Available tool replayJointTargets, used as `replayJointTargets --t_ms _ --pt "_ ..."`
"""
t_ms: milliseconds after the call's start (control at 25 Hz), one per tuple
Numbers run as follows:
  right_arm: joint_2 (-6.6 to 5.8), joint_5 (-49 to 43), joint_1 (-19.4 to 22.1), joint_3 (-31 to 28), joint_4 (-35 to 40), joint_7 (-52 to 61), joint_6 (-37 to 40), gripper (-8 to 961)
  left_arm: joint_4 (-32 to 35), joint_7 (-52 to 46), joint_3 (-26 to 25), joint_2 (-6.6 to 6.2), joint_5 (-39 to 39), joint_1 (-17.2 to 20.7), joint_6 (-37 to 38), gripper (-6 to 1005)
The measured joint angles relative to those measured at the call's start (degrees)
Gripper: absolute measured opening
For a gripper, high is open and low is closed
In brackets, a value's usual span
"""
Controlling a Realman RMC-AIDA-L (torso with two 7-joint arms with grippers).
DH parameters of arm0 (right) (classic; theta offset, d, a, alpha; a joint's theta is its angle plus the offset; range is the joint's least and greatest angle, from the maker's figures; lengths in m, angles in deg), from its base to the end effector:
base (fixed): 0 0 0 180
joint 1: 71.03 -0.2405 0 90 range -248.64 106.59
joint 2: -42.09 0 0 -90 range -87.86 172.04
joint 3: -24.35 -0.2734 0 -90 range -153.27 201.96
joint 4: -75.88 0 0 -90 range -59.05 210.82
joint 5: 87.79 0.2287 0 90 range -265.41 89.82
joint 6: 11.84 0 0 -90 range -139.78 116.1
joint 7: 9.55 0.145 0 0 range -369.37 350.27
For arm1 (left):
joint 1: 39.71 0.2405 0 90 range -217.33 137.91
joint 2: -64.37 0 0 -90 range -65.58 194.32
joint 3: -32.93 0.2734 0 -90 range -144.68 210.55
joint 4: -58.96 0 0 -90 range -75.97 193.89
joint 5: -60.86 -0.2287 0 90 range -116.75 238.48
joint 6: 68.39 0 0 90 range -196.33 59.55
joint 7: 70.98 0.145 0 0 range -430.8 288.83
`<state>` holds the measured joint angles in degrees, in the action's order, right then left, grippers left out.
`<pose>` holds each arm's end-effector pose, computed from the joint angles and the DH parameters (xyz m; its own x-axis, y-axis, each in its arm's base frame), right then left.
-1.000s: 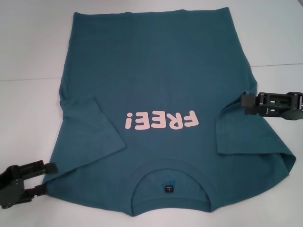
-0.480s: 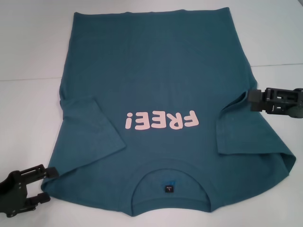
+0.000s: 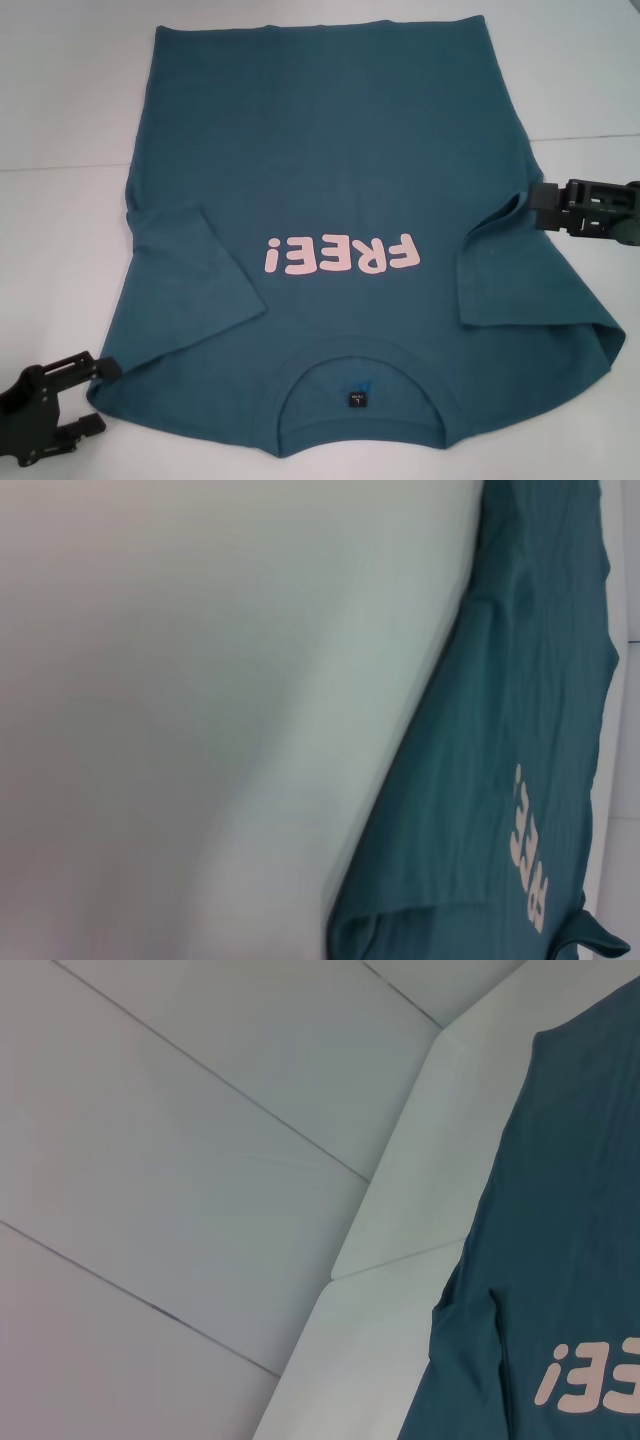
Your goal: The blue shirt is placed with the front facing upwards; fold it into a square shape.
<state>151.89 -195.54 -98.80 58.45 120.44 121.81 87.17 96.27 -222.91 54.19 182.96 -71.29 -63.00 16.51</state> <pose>0.2983 0.3566 0.1042 0.2056 -0.7967 -0.5683 -0.8772 -0.4074 0.2538 -0.3848 0.3017 0.0123 -0.4584 0.7951 0.3972 0.8787 0.3385 0.3366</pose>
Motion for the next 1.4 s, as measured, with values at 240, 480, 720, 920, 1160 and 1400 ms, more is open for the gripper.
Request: replayJointTargets --t_ms 240,480,720,920,1160,1400 --pt "-0.02 0.0 0.0 -0.01 0.01 0.16 -0.14 895 -1.02 -0.13 0.03 0.04 -0.04 -0.13 -0.71 843" --pt "-0.02 -0.01 0.0 -0.01 0.01 0.6 -0.22 895 -1.1 -0.89 0.49 0.07 -0.04 -0.36 -1.28 843" --pt "-0.02 -0.01 0.0 -0.01 0.01 0.82 -0.23 896 -1.11 -1.99 0.56 -0.02 -0.04 -0.44 -1.99 843" --pt "-0.03 -0.01 0.0 0.0 -0.22 0.83 -0.23 896 -1.11 -2.57 0.65 -0.03 -0.04 -0.58 -2.31 844" --pt "-0.03 -0.01 0.0 -0.02 -0.58 0.83 -0.23 895 -1.1 -3.43 1.02 -0.09 -0.04 -0.96 -2.77 844" --pt "-0.03 -0.01 -0.01 -0.09 -0.6 0.9 -0.22 895 -1.23 -4.19 3.03 -0.11 -0.03 -1.73 -3.65 843"
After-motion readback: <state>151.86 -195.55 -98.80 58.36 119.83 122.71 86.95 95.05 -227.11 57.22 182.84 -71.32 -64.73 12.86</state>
